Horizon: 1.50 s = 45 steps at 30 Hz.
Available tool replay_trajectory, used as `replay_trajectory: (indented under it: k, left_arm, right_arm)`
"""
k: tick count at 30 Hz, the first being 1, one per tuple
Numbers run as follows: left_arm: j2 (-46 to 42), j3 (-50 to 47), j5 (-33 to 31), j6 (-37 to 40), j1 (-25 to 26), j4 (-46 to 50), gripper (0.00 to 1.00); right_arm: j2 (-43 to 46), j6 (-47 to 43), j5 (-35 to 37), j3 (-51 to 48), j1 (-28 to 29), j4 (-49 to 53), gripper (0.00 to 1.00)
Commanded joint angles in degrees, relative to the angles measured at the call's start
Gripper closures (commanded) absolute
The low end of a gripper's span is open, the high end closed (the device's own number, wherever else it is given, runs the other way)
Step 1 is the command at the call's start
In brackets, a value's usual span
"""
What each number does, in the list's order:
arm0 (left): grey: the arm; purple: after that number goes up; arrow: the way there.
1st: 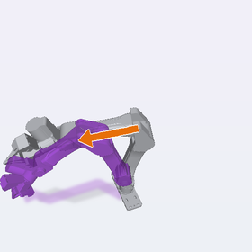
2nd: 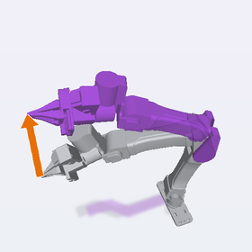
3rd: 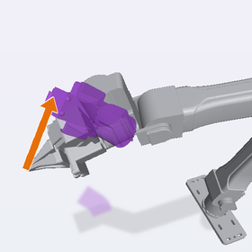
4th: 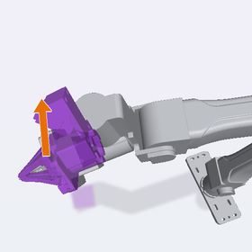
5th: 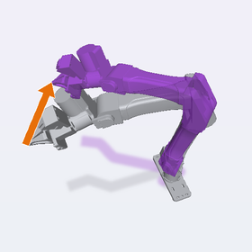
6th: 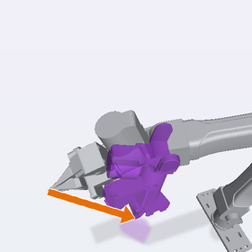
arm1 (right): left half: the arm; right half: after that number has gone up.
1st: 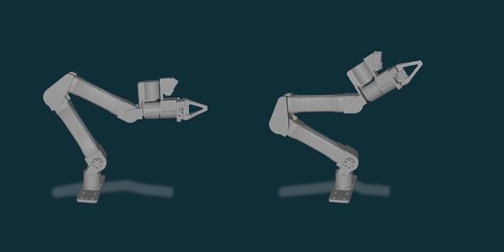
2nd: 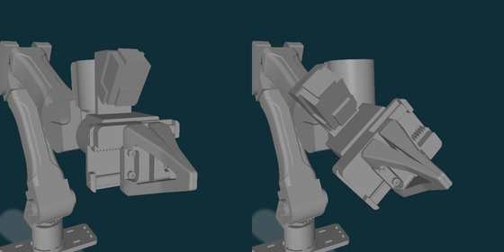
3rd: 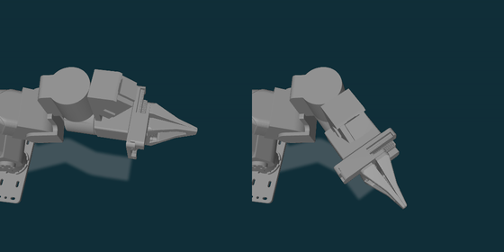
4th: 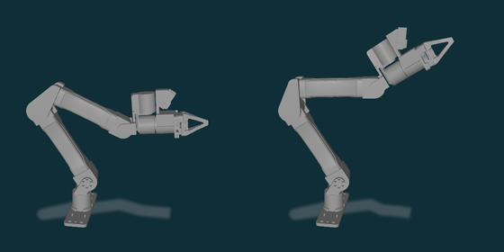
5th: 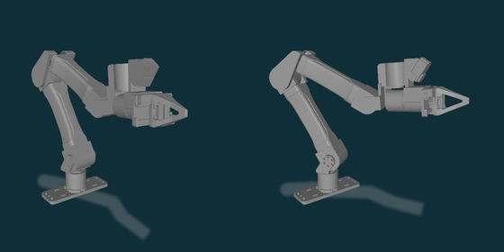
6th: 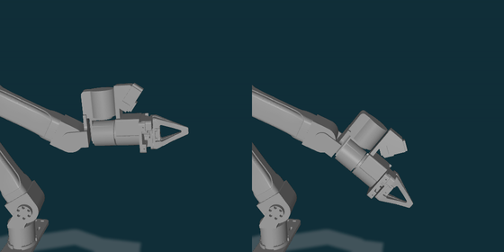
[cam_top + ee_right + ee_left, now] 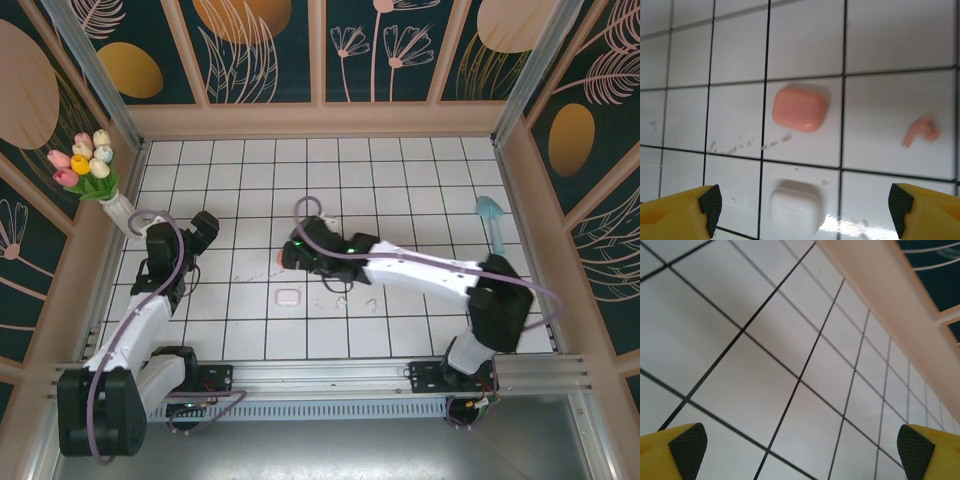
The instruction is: Insert the wireless bluetooth earbuds into the charging case
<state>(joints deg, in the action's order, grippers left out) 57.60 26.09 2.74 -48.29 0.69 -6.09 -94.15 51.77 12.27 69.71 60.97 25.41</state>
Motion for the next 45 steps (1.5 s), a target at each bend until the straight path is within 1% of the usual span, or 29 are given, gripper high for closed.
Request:
replay_trajectory:
  k: [1,3,5,10,28,38,45]
  left_arm:
    - [4.06,4.75,0.33,0.06,-0.25,3.04,0.01]
    - [6.15,6.60,-1.23,0.94,-0.23,4.54,0.01]
    - [7.22,7.85,-2.54,1.57,-0.25,5.72,0.01]
    - [8.27,8.94,-4.22,2.40,-0.24,5.92,0.01]
    - [11.12,9.68,-2.77,2.22,-0.25,4.86,0.01]
    - [10.84,9.68,-2.60,2.09,-0.29,4.68,0.01]
    - [10.54,9.86,-2.17,1.85,-0.25,4.59,0.01]
  right_arm:
    - [-7.36,5.16,2.40,6.57,2.92,7.21,0.10]
    - [-12.33,6.12,2.42,10.56,4.50,10.14,0.10]
    - [-15.46,6.46,2.56,13.42,5.83,11.99,0.10]
    - [-19.34,7.55,2.05,15.48,7.72,14.05,0.09]
    - [-23.29,8.00,0.01,13.73,8.46,11.95,0.10]
    - [-25.21,7.58,-1.19,13.71,8.22,10.45,0.14]
    - [-26.22,8.00,-0.70,14.24,8.46,11.27,0.16]
